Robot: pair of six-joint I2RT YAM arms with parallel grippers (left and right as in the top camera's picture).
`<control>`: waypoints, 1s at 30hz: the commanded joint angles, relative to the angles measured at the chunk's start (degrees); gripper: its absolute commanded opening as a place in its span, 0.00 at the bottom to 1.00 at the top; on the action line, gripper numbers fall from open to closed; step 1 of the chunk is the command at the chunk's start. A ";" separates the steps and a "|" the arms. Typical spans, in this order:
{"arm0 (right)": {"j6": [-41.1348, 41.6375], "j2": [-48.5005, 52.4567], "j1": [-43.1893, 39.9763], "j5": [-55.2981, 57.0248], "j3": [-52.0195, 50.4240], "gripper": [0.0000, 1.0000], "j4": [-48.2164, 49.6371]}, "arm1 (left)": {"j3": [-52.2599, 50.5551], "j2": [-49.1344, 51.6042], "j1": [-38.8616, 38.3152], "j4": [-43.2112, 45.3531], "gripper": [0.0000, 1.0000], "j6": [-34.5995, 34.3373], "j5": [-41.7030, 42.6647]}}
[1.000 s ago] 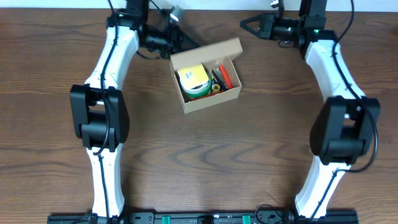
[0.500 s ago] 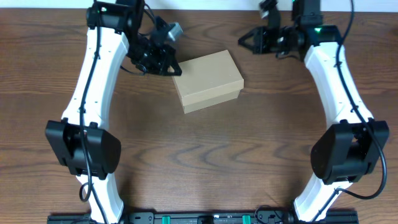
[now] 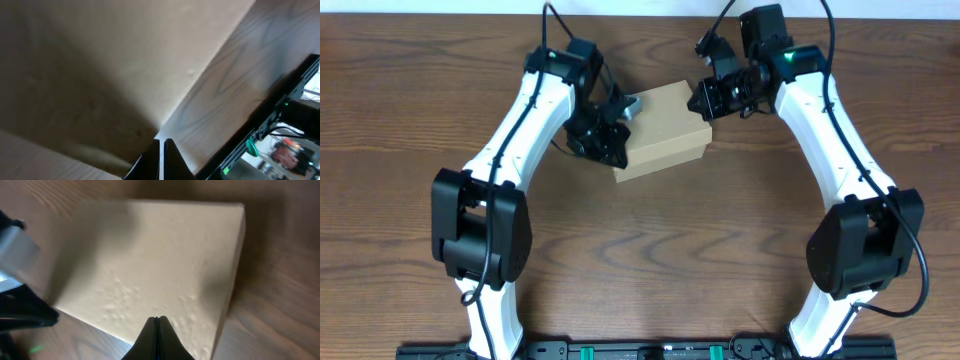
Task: Pack container
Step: 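Press the closed lid edges down with both grippers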
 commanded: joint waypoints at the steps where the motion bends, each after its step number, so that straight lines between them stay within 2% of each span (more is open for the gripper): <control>1: -1.31 2.40 0.26 1.42 -3.91 0.01 0.83 | -2.08 0.39 0.22 1.57 0.06 -0.74 -1.01; 7: -1.29 2.54 0.26 1.64 -8.02 0.01 2.95 | -5.01 0.39 0.22 4.70 0.06 -2.84 -1.01; 14: -1.25 2.51 0.26 2.47 -8.41 0.01 3.13 | -4.42 -0.48 0.22 2.10 0.06 -2.78 2.64; 19: -1.25 2.51 0.26 2.23 -8.41 0.01 3.04 | -3.85 -5.62 0.22 1.60 0.06 -2.21 2.78; 24: -1.22 2.51 0.28 2.23 -8.41 0.01 3.13 | -3.87 -11.02 0.20 6.27 0.06 -2.60 -3.34; 27: -0.55 2.51 0.26 2.19 -8.41 0.01 3.21 | -4.26 -10.56 0.22 8.26 0.06 -4.31 -7.28; 30: -0.57 2.51 0.22 2.03 -8.41 0.01 3.21 | -5.77 -8.55 0.20 9.64 0.06 -4.35 -7.65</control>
